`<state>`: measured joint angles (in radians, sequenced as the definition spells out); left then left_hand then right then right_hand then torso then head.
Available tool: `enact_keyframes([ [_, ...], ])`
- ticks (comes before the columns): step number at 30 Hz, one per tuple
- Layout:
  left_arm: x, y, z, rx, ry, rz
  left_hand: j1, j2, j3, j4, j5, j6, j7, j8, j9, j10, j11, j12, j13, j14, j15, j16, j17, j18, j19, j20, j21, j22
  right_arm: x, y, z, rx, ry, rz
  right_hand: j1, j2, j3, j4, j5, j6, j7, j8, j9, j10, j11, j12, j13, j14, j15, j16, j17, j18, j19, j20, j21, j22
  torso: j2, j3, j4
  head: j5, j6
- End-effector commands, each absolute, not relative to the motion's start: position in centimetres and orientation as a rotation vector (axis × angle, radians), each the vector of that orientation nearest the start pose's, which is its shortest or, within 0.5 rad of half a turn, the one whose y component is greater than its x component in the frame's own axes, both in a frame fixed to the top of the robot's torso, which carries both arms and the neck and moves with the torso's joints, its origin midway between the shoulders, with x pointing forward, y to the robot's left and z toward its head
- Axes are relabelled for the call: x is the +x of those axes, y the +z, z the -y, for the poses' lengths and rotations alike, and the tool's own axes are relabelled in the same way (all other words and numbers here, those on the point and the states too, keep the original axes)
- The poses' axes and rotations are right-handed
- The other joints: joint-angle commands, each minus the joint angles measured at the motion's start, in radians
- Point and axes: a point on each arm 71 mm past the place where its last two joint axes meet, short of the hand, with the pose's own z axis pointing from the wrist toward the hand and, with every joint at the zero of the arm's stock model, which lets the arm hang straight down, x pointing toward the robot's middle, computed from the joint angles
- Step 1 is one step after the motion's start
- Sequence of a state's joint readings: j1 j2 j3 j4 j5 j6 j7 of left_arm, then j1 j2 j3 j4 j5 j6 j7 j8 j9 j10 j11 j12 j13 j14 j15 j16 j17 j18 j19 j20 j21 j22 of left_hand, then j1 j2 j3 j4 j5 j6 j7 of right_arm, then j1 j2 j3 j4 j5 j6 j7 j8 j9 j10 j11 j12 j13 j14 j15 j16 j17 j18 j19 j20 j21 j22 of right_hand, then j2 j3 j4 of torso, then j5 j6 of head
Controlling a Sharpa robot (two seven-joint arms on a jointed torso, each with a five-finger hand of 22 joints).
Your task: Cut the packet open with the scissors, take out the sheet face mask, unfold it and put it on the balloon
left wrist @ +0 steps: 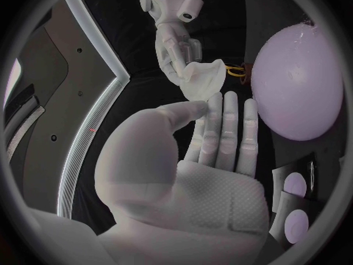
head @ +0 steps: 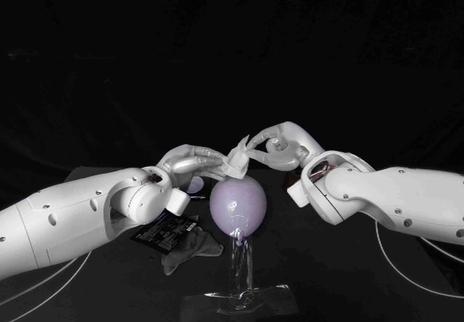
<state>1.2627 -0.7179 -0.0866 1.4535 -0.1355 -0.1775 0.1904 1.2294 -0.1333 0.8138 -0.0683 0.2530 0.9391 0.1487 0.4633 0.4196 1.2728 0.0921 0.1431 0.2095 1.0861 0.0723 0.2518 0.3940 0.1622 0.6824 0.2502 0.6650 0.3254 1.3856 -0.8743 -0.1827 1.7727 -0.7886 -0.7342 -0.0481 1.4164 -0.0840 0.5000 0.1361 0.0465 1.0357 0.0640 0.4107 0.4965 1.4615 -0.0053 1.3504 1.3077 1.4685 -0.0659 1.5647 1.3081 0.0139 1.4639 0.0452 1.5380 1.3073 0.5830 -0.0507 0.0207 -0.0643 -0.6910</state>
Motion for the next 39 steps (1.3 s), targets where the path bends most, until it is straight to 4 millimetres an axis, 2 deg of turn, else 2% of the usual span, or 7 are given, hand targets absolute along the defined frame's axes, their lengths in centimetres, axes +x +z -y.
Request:
enact_keyframes([
  [1, 50.0, -18.1, -15.5, -0.962, -1.507, -1.774, 0.004, 0.02, -0.025, 0.014, -0.012, -0.012, 0.004, -0.009, 0.241, -0.013, 0.003, -0.002, 0.001, 0.009, 0.001, 0.01, 0.006, 0.02, 0.0, -0.002, 0.006, 0.001, 45.0, -12.1, 17.0, 0.449, 1.04, -1.423, 0.001, 0.01, 0.007, 0.0, 0.002, 0.004, -0.003, 0.008, 0.043, 0.028, -0.009, 0.0, 0.135, 0.102, -0.007, 0.006, 0.263, -0.008, 0.095, -0.007, 0.007, 0.256, -0.001, 0.0003, -0.0003, -0.001, 0.001],
  [6, 50.1, -18.3, -15.7, -0.987, -1.485, -1.786, 0.014, 0.029, -0.07, 0.054, -0.012, -0.085, 0.041, -0.054, 0.218, -0.105, 0.038, -0.042, -0.017, 0.009, 0.015, 0.019, 0.018, 0.021, 0.01, -0.005, -0.004, -0.011, 44.8, -12.0, 17.0, 0.446, 1.05, -1.418, 0.001, 0.009, 0.009, -0.001, 0.002, 0.003, -0.003, 0.009, 0.044, 0.028, -0.009, 0.0, 0.135, 0.102, -0.007, 0.006, 0.263, -0.008, 0.095, -0.007, 0.007, 0.256, 0.0, 0.0006, -0.0005, -0.002, 0.004],
  [21, 50.6, -18.7, -15.9, -1.04, -1.455, -1.795, -0.012, -0.091, -0.368, 0.312, -0.037, -0.308, 0.116, -0.078, 0.148, -0.321, 0.116, -0.058, -0.094, -0.148, 0.091, -0.089, -0.016, 0.021, 0.05, 0.035, -0.256, -0.194, 44.5, -11.5, 16.8, 0.446, 1.074, -1.413, 0.0, 0.008, 0.012, -0.005, 0.002, 0.001, -0.003, 0.011, 0.046, 0.029, -0.009, 0.001, 0.136, 0.102, -0.007, 0.006, 0.263, -0.008, 0.095, -0.007, 0.008, 0.256, -0.001, -0.0007, -0.0001, -0.002, 0.011],
  [27, 51.0, -18.6, -15.6, -1.041, -1.492, -1.775, 0.088, -0.04, -0.592, 0.36, -0.097, -0.403, 0.126, -0.031, 0.125, -0.379, 0.132, -0.047, -0.128, -0.215, 0.112, -0.15, -0.063, 0.013, 0.055, 0.04, -0.344, -0.255, 44.4, -11.3, 16.7, 0.443, 1.082, -1.41, 0.0, 0.008, 0.012, -0.005, 0.002, 0.001, -0.003, 0.011, 0.046, 0.029, -0.009, 0.001, 0.136, 0.102, -0.007, 0.006, 0.263, -0.008, 0.095, -0.007, 0.008, 0.256, 0.0, -0.0008, -0.0006, -0.003, 0.012],
  [29, 51.1, -18.6, -15.3, -1.033, -1.528, -1.767, 0.157, 0.004, -0.737, 0.361, -0.125, -0.442, 0.113, -0.005, 0.105, -0.418, 0.14, -0.045, -0.141, -0.246, 0.125, -0.174, -0.087, 0.0, 0.049, 0.041, -0.381, -0.26, 44.4, -11.2, 16.6, 0.441, 1.085, -1.41, -0.001, 0.008, 0.013, -0.005, 0.002, 0.0, -0.003, 0.011, 0.046, 0.029, -0.009, 0.001, 0.136, 0.102, -0.007, 0.006, 0.263, -0.008, 0.096, -0.007, 0.009, 0.256, 0.0, -0.0007, -0.0003, -0.003, 0.011],
  [35, 51.1, -18.3, -14.7, -0.995, -1.658, -1.775, 0.307, 0.029, -0.795, 0.353, -0.189, -0.482, 0.054, 0.02, 0.061, -0.482, 0.105, -0.043, -0.143, -0.396, 0.121, -0.193, -0.151, -0.016, -0.025, 0.04, -0.454, -0.263, 44.3, -11.0, 16.4, 0.437, 1.092, -1.407, -0.001, 0.008, 0.013, -0.005, 0.002, 0.0, -0.003, 0.011, 0.046, 0.029, -0.009, 0.001, 0.136, 0.102, -0.007, 0.006, 0.263, -0.008, 0.096, -0.007, 0.009, 0.256, 0.0, -0.0005, -0.0015, -0.004, 0.012],
  [39, 51.1, -18.0, -14.7, -1.009, -1.759, -1.759, 0.31, 0.05, -0.812, 0.358, -0.198, -0.475, 0.068, 0.03, 0.045, -0.486, 0.101, -0.036, -0.143, -0.417, 0.119, -0.192, -0.163, -0.019, -0.067, 0.042, -0.478, -0.266, 44.5, -10.7, 16.4, 0.437, 1.09, -1.401, -0.001, 0.007, 0.014, -0.007, 0.002, -0.001, -0.003, 0.012, 0.047, 0.029, -0.008, 0.002, 0.137, 0.102, -0.007, 0.006, 0.263, -0.008, 0.096, -0.007, 0.009, 0.256, -0.001, -0.0001, -0.0007, -0.006, 0.014],
])
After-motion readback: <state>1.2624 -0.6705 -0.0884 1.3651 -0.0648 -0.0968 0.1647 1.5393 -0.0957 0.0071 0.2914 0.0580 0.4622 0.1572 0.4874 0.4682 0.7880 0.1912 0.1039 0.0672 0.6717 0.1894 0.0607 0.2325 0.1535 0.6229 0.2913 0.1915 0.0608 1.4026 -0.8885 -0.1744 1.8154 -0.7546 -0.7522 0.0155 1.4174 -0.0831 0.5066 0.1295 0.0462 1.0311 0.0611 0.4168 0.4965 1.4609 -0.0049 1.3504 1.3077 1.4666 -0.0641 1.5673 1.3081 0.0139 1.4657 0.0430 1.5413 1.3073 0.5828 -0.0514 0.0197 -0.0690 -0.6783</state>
